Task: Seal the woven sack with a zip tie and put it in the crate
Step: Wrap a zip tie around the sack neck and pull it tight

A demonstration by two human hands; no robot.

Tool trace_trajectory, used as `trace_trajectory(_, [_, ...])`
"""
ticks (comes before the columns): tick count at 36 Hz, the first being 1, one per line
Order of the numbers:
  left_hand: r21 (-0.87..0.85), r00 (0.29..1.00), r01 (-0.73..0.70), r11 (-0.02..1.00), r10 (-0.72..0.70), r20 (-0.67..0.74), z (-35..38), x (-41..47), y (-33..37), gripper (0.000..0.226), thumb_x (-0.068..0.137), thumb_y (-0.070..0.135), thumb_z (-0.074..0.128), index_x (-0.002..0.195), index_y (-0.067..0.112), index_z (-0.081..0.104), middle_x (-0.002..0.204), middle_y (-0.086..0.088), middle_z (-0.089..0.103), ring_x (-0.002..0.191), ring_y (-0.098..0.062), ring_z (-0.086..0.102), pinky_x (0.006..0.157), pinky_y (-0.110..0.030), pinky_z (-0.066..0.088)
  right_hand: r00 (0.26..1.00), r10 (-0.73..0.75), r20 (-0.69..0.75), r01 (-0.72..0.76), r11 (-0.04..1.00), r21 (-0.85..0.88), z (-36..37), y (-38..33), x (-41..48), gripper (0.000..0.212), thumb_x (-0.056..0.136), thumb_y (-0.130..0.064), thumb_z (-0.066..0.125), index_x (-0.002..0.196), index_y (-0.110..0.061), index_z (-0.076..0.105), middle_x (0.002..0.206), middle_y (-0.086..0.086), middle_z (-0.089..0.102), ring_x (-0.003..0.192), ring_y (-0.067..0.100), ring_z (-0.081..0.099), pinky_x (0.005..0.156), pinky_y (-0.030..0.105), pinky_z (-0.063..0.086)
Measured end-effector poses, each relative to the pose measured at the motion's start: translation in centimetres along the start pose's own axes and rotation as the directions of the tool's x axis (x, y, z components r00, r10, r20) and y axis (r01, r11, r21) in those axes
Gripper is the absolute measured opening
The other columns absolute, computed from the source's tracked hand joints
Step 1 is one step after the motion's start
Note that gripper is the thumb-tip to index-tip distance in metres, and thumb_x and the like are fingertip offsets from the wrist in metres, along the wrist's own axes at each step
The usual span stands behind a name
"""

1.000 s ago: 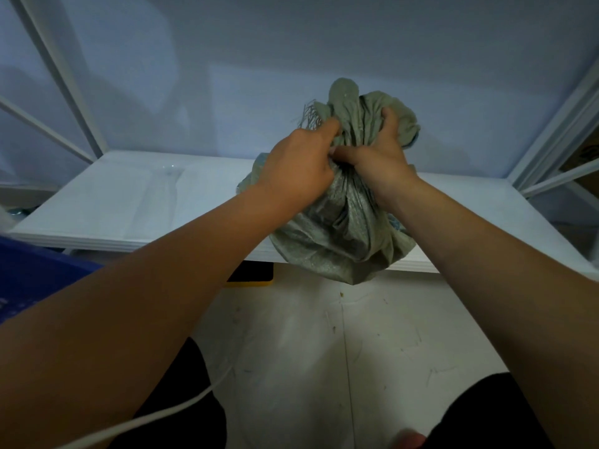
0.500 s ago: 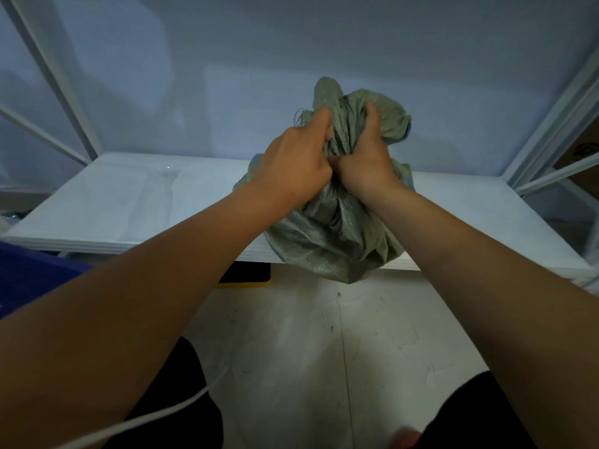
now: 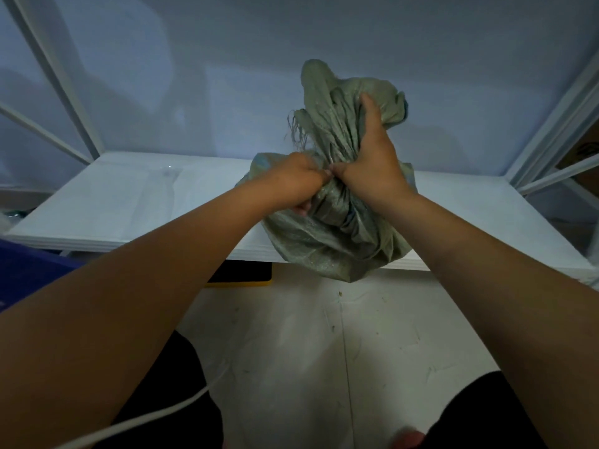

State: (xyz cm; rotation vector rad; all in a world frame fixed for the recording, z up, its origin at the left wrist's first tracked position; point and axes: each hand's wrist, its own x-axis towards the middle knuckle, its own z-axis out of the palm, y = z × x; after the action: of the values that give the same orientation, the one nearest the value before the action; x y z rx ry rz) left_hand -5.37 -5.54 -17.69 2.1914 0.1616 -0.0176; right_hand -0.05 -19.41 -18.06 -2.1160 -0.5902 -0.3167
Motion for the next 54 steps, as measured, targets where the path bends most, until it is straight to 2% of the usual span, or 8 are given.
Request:
trace_trajectory(8, [0.017,0.996,-0.087,0.996,0.086,0.028,-0.2,-0.2,-0.4,0.031,0.103,0.020,0.051,0.075,0.014,0.061,0.066,-0.011,0.057,0.066,-0.025,0.060,0.073,-0.045,0.060,0.996,-0.069,0.062,0.063,0.992,0.106,-0.2,-0.5,-0.5,0.109,0.079,-0.004,0.079,0.161,-0.022,0.010,0.161,0.004,0.034,0.145,0.020,0.039,0.117,0.042,0.040])
trace_trajectory(19, [-0.181,0.992,-0.081,0.980,0.062,-0.107,-0.4,0.0,-0.3,0.032,0.106,0.027,0.046,0.114,0.006,0.068,0.070,-0.005,0.055,0.052,-0.013,0.051,0.064,-0.035,0.057,0.993,0.109,0.054,-0.120,0.953,0.277,-0.3,-1.0,-0.3,0.114,0.081,-0.010,0.081,0.160,-0.019,0.000,0.153,0.005,0.041,0.135,0.019,0.049,0.113,0.036,0.043])
trace_trajectory(24, [-0.263,0.977,-0.067,0.962,0.011,-0.211,-0.5,0.6,-0.7,0.034,0.106,0.024,0.046,0.107,-0.002,0.067,0.067,-0.005,0.054,0.054,-0.014,0.050,0.057,-0.026,0.050,0.934,0.351,0.060,-0.349,0.869,0.349,-0.5,-1.5,-0.1,0.062,0.090,-0.029,0.074,0.138,-0.011,0.038,0.113,0.001,0.062,0.099,0.017,0.066,0.089,0.034,0.054])
trace_trajectory(27, [-0.231,0.966,-0.104,0.968,0.042,-0.257,-0.5,0.8,-1.0,0.035,0.105,0.022,0.047,0.095,-0.006,0.065,0.075,-0.011,0.053,0.066,-0.018,0.050,0.065,-0.027,0.042,0.873,0.424,0.241,-0.487,0.754,0.440,-0.6,-1.1,0.0,0.048,0.091,-0.037,0.069,0.121,0.000,0.067,0.104,0.010,0.077,0.092,0.025,0.076,0.089,0.039,0.060])
trace_trajectory(30, [-0.237,0.964,-0.100,0.966,0.036,-0.262,-0.5,0.8,-1.2,0.028,0.104,0.020,0.048,0.088,0.004,0.063,0.074,-0.010,0.051,0.064,-0.016,0.047,0.064,-0.026,0.036,0.838,0.441,0.321,-0.545,0.703,0.456,-0.7,-1.4,-0.4,0.037,0.091,-0.036,0.071,0.113,-0.006,0.073,0.100,0.009,0.079,0.087,0.022,0.078,0.078,0.031,0.061])
trace_trajectory(34, [-0.287,0.967,-0.080,0.955,0.004,-0.256,-0.4,1.2,-1.4,0.037,0.103,0.021,0.048,0.102,-0.011,0.066,0.082,-0.013,0.059,0.074,-0.018,0.054,0.071,-0.029,0.042,0.888,0.432,0.159,-0.450,0.739,0.501,-0.5,-1.7,-0.4,0.018,0.088,-0.021,0.078,0.079,-0.007,0.070,0.079,0.007,0.076,0.061,0.012,0.074,0.054,0.019,0.055])
trace_trajectory(47, [-0.242,0.968,-0.119,0.963,0.059,-0.243,0.4,0.3,-0.3,0.033,0.103,0.025,0.048,0.107,0.006,0.074,0.105,-0.013,0.073,0.082,-0.014,0.061,0.070,-0.021,0.046,0.928,0.372,-0.027,-0.312,0.814,0.489,0.2,-2.3,0.1,0.014,0.088,-0.012,0.068,0.075,-0.014,0.073,0.077,0.005,0.073,0.072,0.017,0.070,0.076,0.032,0.061])
trace_trajectory(54, [-0.242,0.951,-0.153,0.958,0.076,-0.300,0.0,0.3,-0.5,0.031,0.103,0.019,0.045,0.103,0.006,0.073,0.100,-0.013,0.073,0.096,-0.027,0.069,0.091,-0.044,0.055,0.956,0.293,-0.021,-0.264,0.890,0.371,1.1,-2.8,0.2,0.014,0.078,-0.030,0.072,0.087,-0.021,0.068,0.095,0.007,0.075,0.091,0.026,0.073,0.088,0.051,0.059])
